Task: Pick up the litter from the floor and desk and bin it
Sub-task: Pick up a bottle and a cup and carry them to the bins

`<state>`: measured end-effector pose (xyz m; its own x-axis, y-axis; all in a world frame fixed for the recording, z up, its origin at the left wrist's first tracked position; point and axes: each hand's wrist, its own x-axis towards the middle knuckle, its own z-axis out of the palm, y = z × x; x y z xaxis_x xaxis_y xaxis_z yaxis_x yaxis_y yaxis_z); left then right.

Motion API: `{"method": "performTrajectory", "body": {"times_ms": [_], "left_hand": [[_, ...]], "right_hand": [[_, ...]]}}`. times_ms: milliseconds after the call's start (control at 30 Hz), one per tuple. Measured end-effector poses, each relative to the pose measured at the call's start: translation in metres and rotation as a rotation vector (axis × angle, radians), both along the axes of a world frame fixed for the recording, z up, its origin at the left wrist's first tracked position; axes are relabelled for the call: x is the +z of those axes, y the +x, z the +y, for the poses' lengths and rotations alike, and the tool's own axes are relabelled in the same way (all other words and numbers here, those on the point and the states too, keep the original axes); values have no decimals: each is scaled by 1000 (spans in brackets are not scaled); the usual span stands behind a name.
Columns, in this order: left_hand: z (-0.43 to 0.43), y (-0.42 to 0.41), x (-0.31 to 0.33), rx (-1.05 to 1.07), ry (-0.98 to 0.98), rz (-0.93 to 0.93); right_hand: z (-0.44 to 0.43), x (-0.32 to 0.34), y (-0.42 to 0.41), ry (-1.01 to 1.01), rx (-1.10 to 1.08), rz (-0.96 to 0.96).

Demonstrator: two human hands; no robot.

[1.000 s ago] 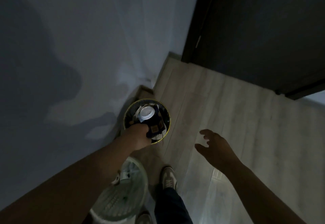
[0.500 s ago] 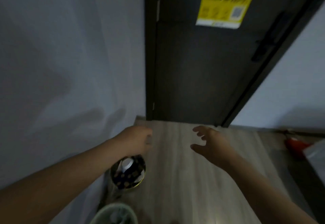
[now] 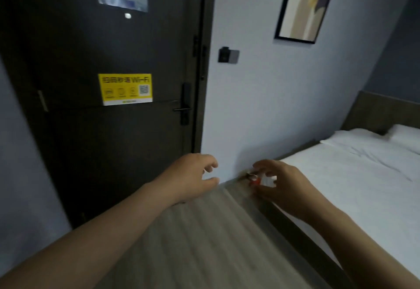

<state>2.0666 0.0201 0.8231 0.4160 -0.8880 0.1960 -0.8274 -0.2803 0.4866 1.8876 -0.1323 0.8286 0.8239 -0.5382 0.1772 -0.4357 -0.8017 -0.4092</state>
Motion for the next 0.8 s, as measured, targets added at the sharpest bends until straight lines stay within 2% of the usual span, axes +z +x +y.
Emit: {"method": "performTrajectory", "body": {"times_ms": [200, 467, 667, 800], "left_hand": [[-89, -58, -15, -171, 55, -12], [-192, -126, -36, -470, 135, -37], [-249, -185, -39, -829, 197, -146], [-255, -235, -43, -1083, 234, -232]], "right_hand": [[-50, -10, -79, 24, -155, 8], [-82, -38, -173, 135, -477, 34], [-59, -53, -230, 185, -833, -8], [-15, -68, -265, 197, -1100, -82]]}}
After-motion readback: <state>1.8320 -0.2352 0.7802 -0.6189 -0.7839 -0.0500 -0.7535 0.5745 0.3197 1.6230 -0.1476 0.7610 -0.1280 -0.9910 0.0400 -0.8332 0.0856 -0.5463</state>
